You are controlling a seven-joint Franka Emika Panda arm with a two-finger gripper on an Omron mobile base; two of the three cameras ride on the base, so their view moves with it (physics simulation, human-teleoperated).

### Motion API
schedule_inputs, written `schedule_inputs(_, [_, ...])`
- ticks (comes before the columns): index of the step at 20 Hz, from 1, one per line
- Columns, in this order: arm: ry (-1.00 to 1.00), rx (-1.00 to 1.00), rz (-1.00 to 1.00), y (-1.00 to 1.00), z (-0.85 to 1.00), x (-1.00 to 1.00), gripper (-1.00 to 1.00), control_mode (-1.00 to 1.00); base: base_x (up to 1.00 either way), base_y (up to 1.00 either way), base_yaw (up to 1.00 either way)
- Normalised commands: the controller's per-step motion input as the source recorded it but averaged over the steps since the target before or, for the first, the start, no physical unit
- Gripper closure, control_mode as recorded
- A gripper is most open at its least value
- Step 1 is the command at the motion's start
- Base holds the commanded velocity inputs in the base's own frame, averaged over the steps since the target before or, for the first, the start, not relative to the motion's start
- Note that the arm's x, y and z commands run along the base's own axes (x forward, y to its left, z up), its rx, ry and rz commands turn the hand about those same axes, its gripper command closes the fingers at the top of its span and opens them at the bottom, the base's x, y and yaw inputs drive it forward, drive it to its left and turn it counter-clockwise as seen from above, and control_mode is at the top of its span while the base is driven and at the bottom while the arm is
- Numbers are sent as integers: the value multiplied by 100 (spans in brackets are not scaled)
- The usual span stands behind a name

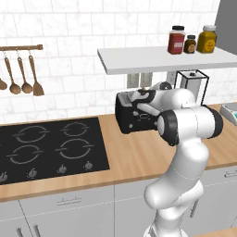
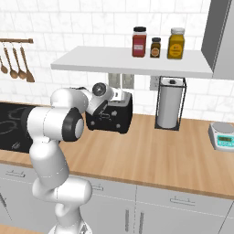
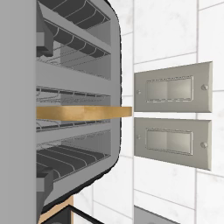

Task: Start the toaster. Once the lever pops up, take the bread to the plate on the dining counter.

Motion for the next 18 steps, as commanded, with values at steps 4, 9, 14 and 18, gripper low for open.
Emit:
schedule_inputs(4, [0, 0, 0, 0, 0, 0, -100, -100, 0, 0, 0])
schedule_inputs(9, [0, 0, 0, 0, 0, 0, -100, -100, 0, 0, 0])
schedule_inputs(14, [0, 0, 0, 0, 0, 0, -100, -100, 0, 0, 0])
schedule_inputs(18, [0, 0, 0, 0, 0, 0, -100, -100, 0, 0, 0])
